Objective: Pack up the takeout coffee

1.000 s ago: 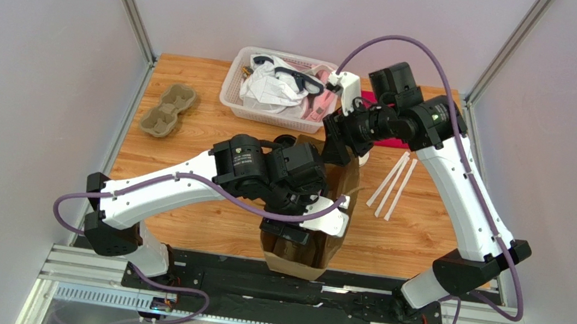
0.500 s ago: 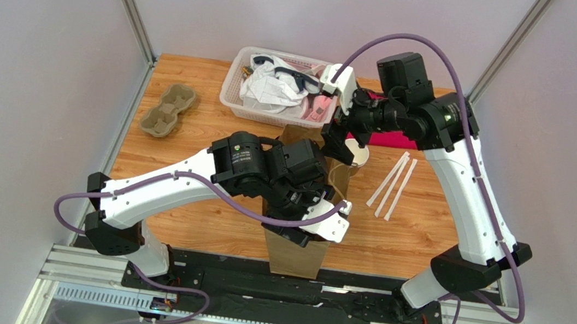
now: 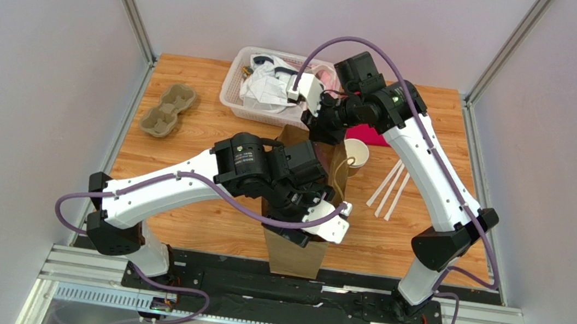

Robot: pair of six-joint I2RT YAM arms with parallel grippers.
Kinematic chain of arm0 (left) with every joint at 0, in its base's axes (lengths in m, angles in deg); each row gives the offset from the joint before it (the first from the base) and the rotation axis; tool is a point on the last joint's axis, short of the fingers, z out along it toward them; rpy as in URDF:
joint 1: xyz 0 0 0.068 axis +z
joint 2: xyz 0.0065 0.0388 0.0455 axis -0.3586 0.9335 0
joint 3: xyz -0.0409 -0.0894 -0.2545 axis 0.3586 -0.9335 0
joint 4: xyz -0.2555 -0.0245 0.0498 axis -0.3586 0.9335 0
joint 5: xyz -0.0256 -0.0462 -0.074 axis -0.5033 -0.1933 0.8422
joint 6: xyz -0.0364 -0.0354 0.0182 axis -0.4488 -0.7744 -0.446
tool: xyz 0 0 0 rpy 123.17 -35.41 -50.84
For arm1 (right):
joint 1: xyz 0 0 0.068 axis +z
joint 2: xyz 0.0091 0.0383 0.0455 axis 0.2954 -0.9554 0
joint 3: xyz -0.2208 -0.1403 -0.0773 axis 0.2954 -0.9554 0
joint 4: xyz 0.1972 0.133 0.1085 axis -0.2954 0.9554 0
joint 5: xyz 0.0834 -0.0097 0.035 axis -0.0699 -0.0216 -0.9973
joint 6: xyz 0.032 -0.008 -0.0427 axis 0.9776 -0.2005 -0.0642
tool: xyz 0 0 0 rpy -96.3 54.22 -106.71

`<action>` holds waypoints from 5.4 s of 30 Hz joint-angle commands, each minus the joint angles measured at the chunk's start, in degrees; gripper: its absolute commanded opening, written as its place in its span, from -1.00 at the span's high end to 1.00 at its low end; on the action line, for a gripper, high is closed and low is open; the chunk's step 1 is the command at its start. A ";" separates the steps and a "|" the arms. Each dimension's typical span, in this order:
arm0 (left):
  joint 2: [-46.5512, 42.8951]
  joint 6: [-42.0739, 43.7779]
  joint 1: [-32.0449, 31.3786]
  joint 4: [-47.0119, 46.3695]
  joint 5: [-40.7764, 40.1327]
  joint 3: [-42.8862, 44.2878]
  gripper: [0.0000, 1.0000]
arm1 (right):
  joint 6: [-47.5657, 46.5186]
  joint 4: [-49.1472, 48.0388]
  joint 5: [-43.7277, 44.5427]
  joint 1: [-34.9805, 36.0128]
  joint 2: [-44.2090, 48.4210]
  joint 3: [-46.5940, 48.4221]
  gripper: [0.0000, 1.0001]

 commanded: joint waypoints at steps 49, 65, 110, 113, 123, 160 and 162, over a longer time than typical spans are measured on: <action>-6.37 5.50 9.97 5.41 -2.41 -2.18 0.85 | 23.91 5.58 3.24 -5.46 6.06 -5.20 1.00; -7.43 9.10 15.26 6.63 -2.16 -0.69 0.86 | 23.41 14.37 -6.08 -6.16 13.28 -8.41 -0.12; -16.29 -4.16 14.91 -4.42 -1.26 -13.77 0.88 | 3.26 -6.36 2.62 5.18 2.81 -1.36 1.00; -18.49 -6.36 14.99 -9.17 -5.57 -15.00 0.88 | 9.93 -12.58 4.99 5.18 7.89 -4.43 1.00; -25.70 -7.95 14.91 -19.54 -8.83 -24.49 0.88 | 21.12 -22.90 8.78 9.03 24.87 -24.37 1.00; -30.72 -5.49 3.83 -43.54 -21.66 -47.08 0.88 | 20.77 -31.86 35.15 29.52 39.12 -44.34 1.00; -30.28 -5.05 3.75 -45.03 -21.22 -47.79 0.89 | 20.77 -32.04 34.97 29.70 39.38 -44.78 1.00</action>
